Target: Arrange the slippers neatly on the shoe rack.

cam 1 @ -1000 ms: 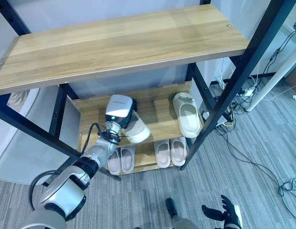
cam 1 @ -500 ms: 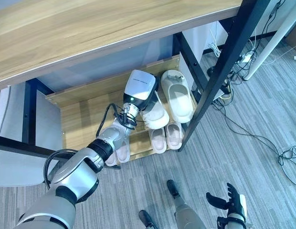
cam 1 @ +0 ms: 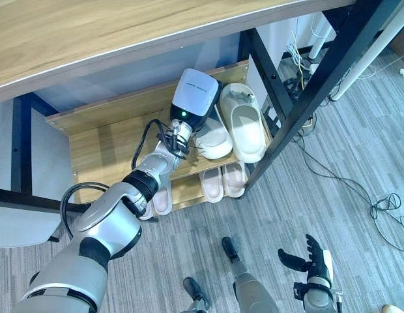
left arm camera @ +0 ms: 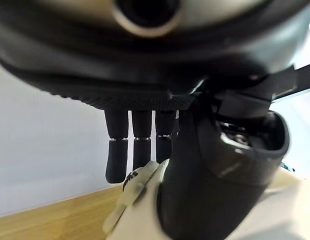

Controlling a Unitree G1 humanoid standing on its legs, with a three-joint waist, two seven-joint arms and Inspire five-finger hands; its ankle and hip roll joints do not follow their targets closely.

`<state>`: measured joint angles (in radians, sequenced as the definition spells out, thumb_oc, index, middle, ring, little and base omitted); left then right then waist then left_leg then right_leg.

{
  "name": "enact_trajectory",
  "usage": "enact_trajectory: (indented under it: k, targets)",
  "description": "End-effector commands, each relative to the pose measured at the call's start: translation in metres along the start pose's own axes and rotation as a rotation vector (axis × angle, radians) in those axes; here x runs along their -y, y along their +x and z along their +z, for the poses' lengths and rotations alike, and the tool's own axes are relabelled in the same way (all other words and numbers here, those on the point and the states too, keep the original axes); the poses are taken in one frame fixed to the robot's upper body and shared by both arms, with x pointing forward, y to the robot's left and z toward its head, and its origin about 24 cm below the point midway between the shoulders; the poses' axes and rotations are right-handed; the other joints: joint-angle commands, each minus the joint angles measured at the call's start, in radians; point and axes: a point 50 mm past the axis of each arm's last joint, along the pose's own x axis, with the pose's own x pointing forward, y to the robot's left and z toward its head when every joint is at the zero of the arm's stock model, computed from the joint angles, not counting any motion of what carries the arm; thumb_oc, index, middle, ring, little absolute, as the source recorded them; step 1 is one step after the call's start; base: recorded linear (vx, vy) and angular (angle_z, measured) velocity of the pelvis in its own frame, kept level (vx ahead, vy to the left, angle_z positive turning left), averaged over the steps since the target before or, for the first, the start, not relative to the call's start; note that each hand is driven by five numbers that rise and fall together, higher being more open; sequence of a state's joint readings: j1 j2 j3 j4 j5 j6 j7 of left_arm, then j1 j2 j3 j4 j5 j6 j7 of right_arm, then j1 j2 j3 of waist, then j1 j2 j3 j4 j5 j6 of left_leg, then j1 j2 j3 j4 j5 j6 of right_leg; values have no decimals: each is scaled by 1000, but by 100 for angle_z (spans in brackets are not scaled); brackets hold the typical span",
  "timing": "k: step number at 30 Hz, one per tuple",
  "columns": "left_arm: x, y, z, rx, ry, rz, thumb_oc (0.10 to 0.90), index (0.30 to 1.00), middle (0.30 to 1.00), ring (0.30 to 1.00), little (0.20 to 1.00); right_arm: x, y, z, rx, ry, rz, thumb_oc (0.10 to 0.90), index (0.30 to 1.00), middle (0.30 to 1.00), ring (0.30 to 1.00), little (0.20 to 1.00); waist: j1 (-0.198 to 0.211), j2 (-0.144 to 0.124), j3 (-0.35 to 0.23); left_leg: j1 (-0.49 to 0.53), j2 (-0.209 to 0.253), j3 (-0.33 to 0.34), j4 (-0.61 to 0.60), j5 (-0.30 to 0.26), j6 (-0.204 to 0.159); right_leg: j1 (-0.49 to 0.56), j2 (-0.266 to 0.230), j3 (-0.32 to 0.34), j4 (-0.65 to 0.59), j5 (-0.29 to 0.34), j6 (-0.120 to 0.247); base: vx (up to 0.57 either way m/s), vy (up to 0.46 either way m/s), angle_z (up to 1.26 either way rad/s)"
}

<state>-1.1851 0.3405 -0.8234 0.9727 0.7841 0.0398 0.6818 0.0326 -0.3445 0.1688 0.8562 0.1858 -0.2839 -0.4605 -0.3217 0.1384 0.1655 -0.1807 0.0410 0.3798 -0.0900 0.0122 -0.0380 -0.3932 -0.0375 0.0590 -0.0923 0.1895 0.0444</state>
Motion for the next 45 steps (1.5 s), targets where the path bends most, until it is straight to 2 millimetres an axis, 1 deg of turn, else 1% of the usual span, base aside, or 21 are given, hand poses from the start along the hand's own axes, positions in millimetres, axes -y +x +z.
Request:
enact_trajectory:
  k: [1, 5, 7, 8, 9, 13, 15, 16, 17, 18, 20, 21, 22, 29, 31, 35, 40, 41, 45]
  targets:
    - [-16, 19, -24, -121, 30, 9, 800, 900, 900, 900, 900, 20, 1, -3, 36, -37, -48, 800, 900, 900, 900, 900, -19, -48, -43, -15, 68, -76, 3, 18, -69, 53, -39, -71, 5, -111, 126, 0, 0, 0]
    - [-15, 21, -22, -136, 9, -2, 800, 900, 900, 900, 900, 17, 1, -1, 43, -41, -32, 800, 900, 900, 900, 900, -15, -46, -47, -17, 66, -77, 3, 17, -68, 53, -41, -72, 5, -110, 126, 0, 0, 0]
    - [-9, 19, -13, -144, -81, -43, 800, 900, 900, 900, 900, 18, 1, -2, 38, -50, -24, 800, 900, 900, 900, 900, -6, -44, -46, -9, 62, -83, 3, 15, -66, 65, -44, -77, 5, -114, 124, 0, 0, 0]
    - [-9, 19, -12, -144, -83, -43, 800, 900, 900, 900, 900, 18, 1, -2, 38, -51, -24, 800, 900, 900, 900, 900, -6, -43, -45, -8, 62, -83, 3, 14, -66, 66, -44, -77, 5, -114, 124, 0, 0, 0]
    - [-1, 14, -2, -139, -175, -84, 800, 900, 900, 900, 900, 20, 3, 1, 39, -55, -24, 800, 900, 900, 900, 900, 3, -41, -44, 1, 60, -88, 3, 13, -65, 77, -44, -84, 5, -119, 122, 0, 0, 0]
    - [2, 14, 15, -127, -291, -102, 800, 900, 900, 900, 900, 20, 4, 0, 22, -46, -22, 800, 900, 900, 900, 900, 15, -34, -42, 13, 54, -98, 3, 14, -64, 97, -43, -92, 5, -128, 118, 6, 15, 6]
    - [-1, 17, 22, -94, -318, -108, 800, 900, 900, 900, 900, 20, 5, -1, 12, -49, -18, 800, 900, 900, 900, 900, 20, -33, -40, 15, 52, -105, 3, 14, -62, 103, -44, -96, 5, -129, 117, -10, 9, 7]
    - [-1, 17, 21, -94, -318, -108, 800, 900, 900, 900, 900, 20, 5, -1, 12, -49, -18, 800, 900, 900, 900, 900, 20, -33, -40, 15, 52, -106, 3, 14, -62, 103, -44, -96, 5, -129, 117, -19, 10, 12]
    - [-7, 18, 28, -43, -353, -102, 800, 900, 900, 900, 900, 20, 6, 0, 9, -49, -15, 800, 900, 900, 900, 900, 26, -30, -40, 15, 50, -111, 3, 13, -60, 108, -46, -99, 5, -131, 116, -18, 14, 12]
    - [-8, 18, 30, -25, -358, -103, 800, 900, 900, 900, 900, 20, 7, 1, 6, -49, -15, 800, 900, 900, 900, 900, 29, -29, -40, 16, 49, -113, 3, 12, -59, 111, -46, -101, 5, -131, 117, -18, 14, 11]
    - [-8, 18, 30, -26, -357, -104, 800, 900, 900, 900, 900, 20, 7, 1, 6, -49, -14, 800, 900, 900, 900, 900, 28, -30, -39, 17, 49, -113, 3, 12, -59, 112, -46, -102, 5, -131, 117, -9, 5, 6]
    - [-7, 16, 39, 15, -362, -116, 800, 900, 900, 900, 900, 18, 8, 0, -11, -48, -9, 800, 900, 900, 900, 900, 35, -31, -41, 21, 47, -117, 3, 12, -57, 118, -47, -105, 5, -133, 117, -20, 9, 4]
    - [-6, 14, 41, 24, -363, -121, 800, 900, 900, 900, 900, 17, 7, -1, -15, -52, -8, 800, 900, 900, 900, 900, 38, -33, -40, 23, 47, -118, 3, 11, -57, 121, -47, -105, 5, -135, 117, -20, 9, 3]
    - [-2, 9, 45, 33, -379, -135, 800, 900, 900, 900, 900, 13, 4, -9, -48, -82, 12, 800, 900, 900, 900, 900, 47, -40, -44, 32, 46, -120, 3, 10, -53, 133, -47, -107, 5, -140, 116, -5, 2, 2]
    - [-6, 9, 47, 72, -375, -121, 800, 900, 900, 900, 900, 13, 3, -14, -65, -97, 18, 800, 900, 900, 900, 900, 52, -41, -51, 38, 46, -122, 3, 8, -52, 140, -48, -107, 5, -142, 117, 0, 0, 0]
    - [-4, 5, 45, 66, -390, -112, 800, 900, 900, 900, 900, 11, 1, -18, -83, -103, 25, 800, 900, 900, 900, 900, 56, -45, -58, 46, 46, -122, 3, 7, -52, 148, -48, -107, 5, -144, 117, 9, -7, -3]
    - [-10, 5, 41, 86, -344, -60, 800, 900, 900, 900, 900, 7, -1, -22, -98, -118, 45, 800, 900, 900, 900, 900, 63, -53, -71, 52, 47, -125, 3, 6, -51, 158, -45, -111, 5, -148, 117, 0, 0, 0]
    - [-12, 5, 40, 88, -350, -50, 800, 900, 900, 900, 900, 7, -2, -23, -101, -119, 47, 800, 900, 900, 900, 900, 64, -54, -73, 54, 48, -125, 3, 5, -51, 159, -45, -112, 5, -150, 117, 0, 0, 0]
    - [-9, -1, 38, 79, -378, -45, 800, 900, 900, 900, 900, 5, -6, -30, -128, -129, 55, 800, 900, 900, 900, 900, 67, -56, -80, 63, 49, -125, 3, 4, -50, 169, -43, -111, 5, -154, 116, 0, 0, 0]
